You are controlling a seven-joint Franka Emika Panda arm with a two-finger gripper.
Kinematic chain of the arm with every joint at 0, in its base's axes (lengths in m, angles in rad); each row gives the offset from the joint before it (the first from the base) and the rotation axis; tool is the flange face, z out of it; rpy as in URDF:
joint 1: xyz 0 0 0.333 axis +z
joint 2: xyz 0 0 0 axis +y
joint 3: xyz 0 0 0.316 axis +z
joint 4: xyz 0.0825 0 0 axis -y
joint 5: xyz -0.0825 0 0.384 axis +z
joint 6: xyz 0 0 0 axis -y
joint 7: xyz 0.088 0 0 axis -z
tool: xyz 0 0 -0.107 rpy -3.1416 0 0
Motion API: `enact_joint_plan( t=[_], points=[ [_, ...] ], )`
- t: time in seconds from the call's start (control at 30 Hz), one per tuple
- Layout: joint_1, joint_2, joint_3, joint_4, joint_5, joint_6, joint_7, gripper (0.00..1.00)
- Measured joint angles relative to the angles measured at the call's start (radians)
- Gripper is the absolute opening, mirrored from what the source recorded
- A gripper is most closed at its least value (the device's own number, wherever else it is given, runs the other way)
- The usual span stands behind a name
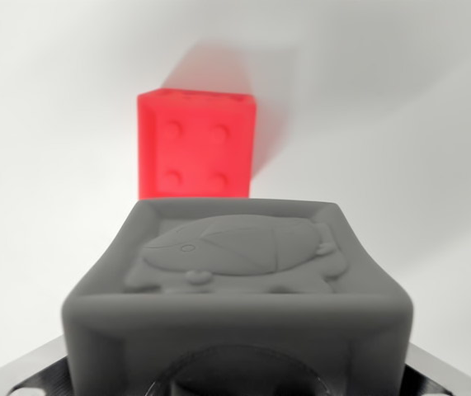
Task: Destack cube
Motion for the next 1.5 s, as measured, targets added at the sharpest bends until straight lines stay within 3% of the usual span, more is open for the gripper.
enact_joint_plan(
  t=[1.5],
  points=[
    [-0.024,-0.084,0.0,-0.291,0.0,0.206,-0.239,0.0]
  ],
)
